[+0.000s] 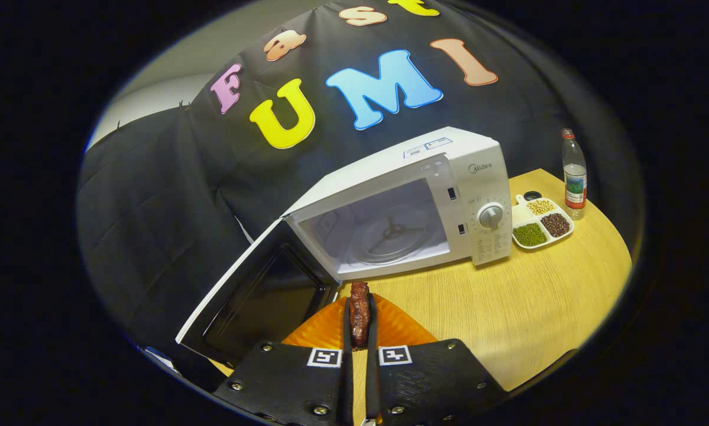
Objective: Open the microwave, put the food inside, and close the microwave door.
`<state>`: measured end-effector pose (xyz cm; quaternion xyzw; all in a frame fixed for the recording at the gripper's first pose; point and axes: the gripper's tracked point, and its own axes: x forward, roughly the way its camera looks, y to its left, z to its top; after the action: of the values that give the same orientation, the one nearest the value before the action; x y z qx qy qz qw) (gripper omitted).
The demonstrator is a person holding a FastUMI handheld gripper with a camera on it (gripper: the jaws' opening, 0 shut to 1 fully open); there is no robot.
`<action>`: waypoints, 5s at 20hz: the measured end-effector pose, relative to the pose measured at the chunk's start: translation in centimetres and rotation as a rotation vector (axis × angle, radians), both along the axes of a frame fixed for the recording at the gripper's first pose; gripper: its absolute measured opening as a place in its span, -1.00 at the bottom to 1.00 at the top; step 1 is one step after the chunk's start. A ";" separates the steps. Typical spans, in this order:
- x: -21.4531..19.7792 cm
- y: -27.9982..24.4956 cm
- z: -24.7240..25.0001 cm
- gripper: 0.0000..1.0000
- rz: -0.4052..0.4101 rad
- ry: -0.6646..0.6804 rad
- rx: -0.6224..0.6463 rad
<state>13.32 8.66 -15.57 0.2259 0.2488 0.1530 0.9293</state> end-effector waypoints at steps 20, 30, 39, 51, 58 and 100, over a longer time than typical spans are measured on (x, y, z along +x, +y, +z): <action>20.0 4.4 -5.8 -0.84 -0.063 -0.114 -0.001; 24.6 3.8 -8.9 -0.37 -0.148 -0.126 -0.191; 22.1 1.4 -6.3 0.99 -0.172 -0.208 -0.446; 6.6 1.7 4.4 0.99 -0.129 -0.354 -0.389; -1.6 4.0 8.7 0.99 -0.071 -0.405 -0.326; -16.2 21.8 1.0 -0.99 0.540 -0.252 -0.194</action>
<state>-2.85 30.51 -14.55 0.0412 0.1961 0.3967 0.8958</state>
